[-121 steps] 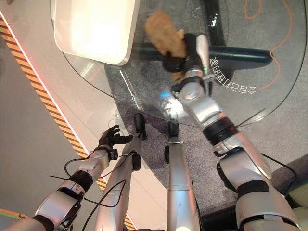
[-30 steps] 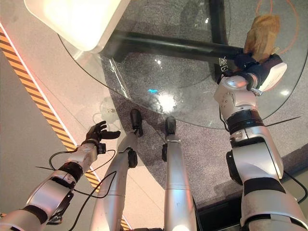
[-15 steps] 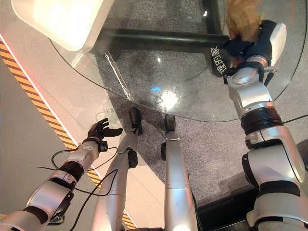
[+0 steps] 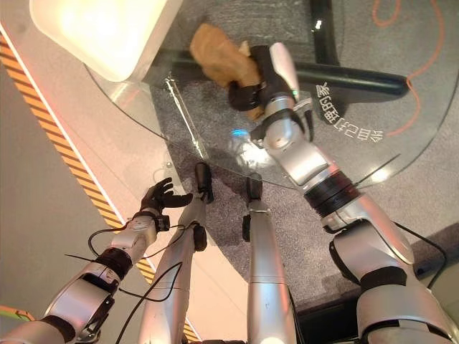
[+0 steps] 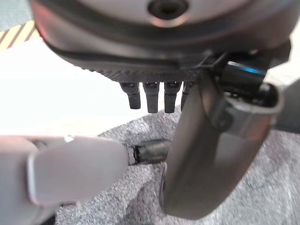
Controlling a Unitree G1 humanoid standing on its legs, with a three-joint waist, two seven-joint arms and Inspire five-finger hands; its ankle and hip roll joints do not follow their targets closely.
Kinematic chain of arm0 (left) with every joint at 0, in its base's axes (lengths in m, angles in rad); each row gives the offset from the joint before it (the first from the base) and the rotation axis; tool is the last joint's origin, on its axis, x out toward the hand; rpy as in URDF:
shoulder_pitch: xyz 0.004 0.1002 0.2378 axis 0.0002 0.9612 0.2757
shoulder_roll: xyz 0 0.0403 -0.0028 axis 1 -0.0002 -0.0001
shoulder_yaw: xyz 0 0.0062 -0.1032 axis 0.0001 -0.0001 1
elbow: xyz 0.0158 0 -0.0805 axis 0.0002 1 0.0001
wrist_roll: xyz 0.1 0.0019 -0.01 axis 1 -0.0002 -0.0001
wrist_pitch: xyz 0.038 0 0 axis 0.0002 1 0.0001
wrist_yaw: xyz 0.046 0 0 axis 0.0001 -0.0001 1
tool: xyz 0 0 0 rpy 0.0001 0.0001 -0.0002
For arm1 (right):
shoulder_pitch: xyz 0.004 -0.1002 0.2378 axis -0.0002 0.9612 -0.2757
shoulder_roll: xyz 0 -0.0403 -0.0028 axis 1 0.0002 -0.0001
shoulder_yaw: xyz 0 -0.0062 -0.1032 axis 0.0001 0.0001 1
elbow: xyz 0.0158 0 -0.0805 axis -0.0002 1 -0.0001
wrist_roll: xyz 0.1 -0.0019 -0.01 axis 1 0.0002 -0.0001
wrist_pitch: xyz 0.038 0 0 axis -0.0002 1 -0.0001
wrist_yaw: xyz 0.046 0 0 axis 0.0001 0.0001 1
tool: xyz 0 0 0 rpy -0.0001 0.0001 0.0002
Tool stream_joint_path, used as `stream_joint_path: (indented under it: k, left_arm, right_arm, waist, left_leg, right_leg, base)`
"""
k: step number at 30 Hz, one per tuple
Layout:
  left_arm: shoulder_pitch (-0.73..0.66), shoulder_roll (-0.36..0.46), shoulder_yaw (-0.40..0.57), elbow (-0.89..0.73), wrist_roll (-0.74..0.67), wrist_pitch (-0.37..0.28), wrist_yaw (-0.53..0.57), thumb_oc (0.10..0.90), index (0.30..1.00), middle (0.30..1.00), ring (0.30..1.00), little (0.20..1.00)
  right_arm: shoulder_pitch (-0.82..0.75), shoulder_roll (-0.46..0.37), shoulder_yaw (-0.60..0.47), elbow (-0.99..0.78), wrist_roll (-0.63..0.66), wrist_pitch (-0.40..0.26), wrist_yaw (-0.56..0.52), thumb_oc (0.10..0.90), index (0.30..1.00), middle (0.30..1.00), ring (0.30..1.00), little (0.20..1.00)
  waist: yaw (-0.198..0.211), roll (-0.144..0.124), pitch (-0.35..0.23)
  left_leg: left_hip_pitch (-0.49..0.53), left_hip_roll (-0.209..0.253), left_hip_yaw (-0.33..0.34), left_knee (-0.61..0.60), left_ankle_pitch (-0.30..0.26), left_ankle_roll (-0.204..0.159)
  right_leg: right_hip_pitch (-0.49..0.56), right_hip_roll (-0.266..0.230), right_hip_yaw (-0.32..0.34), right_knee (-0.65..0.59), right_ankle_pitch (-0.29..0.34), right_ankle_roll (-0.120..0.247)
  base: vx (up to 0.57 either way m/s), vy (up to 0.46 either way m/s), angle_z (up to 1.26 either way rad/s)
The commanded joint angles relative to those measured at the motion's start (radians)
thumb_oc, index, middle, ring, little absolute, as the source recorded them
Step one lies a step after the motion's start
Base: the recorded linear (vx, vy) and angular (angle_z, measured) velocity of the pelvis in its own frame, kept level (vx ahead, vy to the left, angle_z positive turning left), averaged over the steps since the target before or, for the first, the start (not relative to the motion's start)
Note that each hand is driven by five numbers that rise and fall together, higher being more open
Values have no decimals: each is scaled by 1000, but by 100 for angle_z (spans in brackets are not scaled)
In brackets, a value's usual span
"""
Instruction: Wipe the table with a cloth and put it in the basket.
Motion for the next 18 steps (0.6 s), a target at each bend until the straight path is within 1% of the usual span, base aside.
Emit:
stream_joint_path:
  k: [1,7,13,18]
  left_arm:
    - [84,17,-1,18,35,-18,0,800,900,900,900,900]
    - [93,17,-5,16,42,-28,-7,800,900,900,900,900]
    - [94,17,-10,19,51,-29,-7,800,900,900,900,900]
    - [102,21,-8,18,56,-37,-1,800,900,900,900,900]
  right_arm:
    - [73,-10,37,85,24,45,35,100,300,300,300,200]
    - [82,8,66,81,15,48,41,100,300,300,300,200]
    - [91,23,95,88,19,65,42,100,300,300,300,200]
    - [99,22,103,92,34,55,38,100,300,300,300,200]
  waist:
    - [-32,60,-1]
    - [-30,61,-1]
    - [-27,58,-1]
    - [-26,56,-1]
  left_leg:
    - [-30,-49,22,187,-169,13]
    - [-32,-50,18,195,-167,10]
    - [-34,-48,14,199,-164,10]
    - [-35,-48,11,202,-162,10]
  right_leg:
    - [-27,-11,76,-190,119,109]
    - [-29,-11,79,-186,123,108]
    - [-32,-11,81,-178,126,106]
    - [-33,-9,81,-172,127,104]
  base:
    - [7,3,12]
    - [2,0,7]
    - [0,-1,1]
    - [0,0,0]
